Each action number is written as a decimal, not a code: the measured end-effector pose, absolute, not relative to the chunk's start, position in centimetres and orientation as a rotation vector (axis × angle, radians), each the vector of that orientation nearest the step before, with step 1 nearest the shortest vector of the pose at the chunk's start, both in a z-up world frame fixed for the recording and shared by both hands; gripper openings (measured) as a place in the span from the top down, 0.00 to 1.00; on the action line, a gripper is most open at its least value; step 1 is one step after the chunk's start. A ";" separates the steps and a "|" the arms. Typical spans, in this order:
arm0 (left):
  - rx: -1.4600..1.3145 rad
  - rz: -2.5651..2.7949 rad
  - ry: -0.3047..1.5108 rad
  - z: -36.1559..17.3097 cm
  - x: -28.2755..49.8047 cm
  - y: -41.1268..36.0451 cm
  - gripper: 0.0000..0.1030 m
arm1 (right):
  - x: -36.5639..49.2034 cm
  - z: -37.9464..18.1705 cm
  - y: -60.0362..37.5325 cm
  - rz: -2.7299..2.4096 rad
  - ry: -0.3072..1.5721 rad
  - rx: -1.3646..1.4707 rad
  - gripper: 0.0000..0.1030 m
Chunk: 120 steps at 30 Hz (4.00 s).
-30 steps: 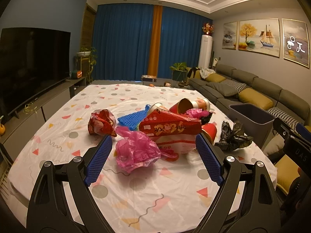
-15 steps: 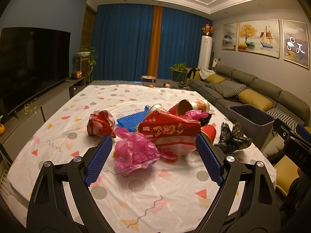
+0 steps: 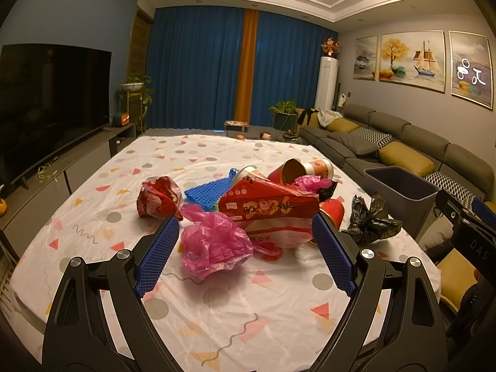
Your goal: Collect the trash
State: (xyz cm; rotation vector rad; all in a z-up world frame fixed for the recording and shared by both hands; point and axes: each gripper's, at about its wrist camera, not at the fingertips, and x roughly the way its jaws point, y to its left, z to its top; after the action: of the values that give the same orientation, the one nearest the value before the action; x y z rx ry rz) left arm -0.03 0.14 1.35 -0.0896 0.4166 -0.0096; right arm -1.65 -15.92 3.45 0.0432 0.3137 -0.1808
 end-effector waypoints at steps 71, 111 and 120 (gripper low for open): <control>-0.166 -0.020 0.480 -3.9 4.9 7.0 0.29 | 10.5 -4.3 -6.2 0.332 0.550 0.016 0.94; -0.115 -0.111 0.474 -1.4 5.8 4.4 0.96 | 2.6 3.5 -11.9 0.262 0.244 0.083 0.96; -0.072 -0.211 0.413 1.7 7.2 0.1 0.96 | 1.6 4.9 -16.2 0.145 0.187 0.100 0.96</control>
State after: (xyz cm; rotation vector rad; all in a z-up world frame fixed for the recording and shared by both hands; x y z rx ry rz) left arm 7.19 0.07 1.68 -0.0724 0.4133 -0.2112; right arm 1.61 -16.20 4.89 0.1004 0.1873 0.1455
